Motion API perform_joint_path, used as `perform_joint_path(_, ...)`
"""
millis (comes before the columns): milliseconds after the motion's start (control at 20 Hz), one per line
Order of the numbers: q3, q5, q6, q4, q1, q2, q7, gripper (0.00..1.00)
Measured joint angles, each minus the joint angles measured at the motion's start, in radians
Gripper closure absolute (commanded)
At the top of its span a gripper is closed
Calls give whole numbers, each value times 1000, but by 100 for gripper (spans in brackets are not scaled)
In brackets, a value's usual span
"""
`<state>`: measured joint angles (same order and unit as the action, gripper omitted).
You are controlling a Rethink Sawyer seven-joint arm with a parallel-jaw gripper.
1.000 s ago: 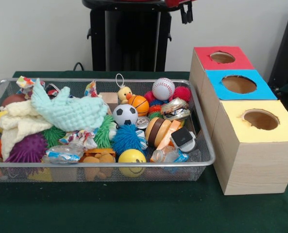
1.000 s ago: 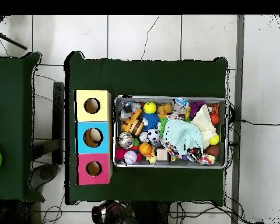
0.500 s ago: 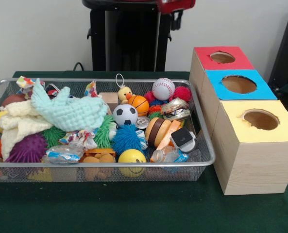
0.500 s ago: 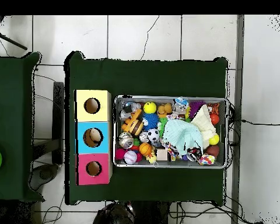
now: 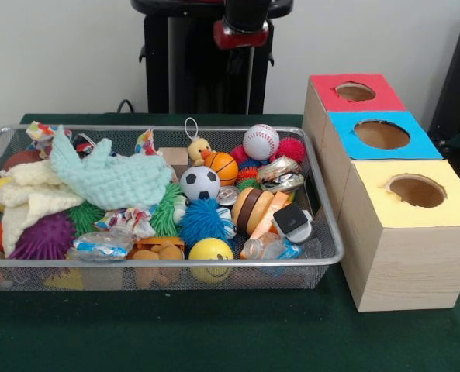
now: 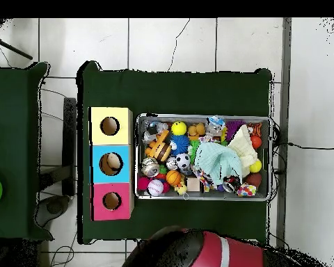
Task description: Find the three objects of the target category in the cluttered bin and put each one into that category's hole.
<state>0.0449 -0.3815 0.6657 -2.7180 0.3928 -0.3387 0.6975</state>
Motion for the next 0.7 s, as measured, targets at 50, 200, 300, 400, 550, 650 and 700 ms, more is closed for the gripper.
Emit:
perform_joint_path(50,0,39,35,14,10,45,38,100)
perform_joint_path(200,-6,152,150,102,7,131,152,100)
perform_joint_path(300,-16,178,190,144,-1,151,186,100)
perform_joint_path(400,-30,196,224,197,-9,174,211,100)
perform_joint_path(550,-54,256,263,231,-9,205,232,100)
perform_joint_path(650,-74,317,310,244,2,235,241,100)
perform_joint_path(700,-80,340,333,248,9,248,245,100)
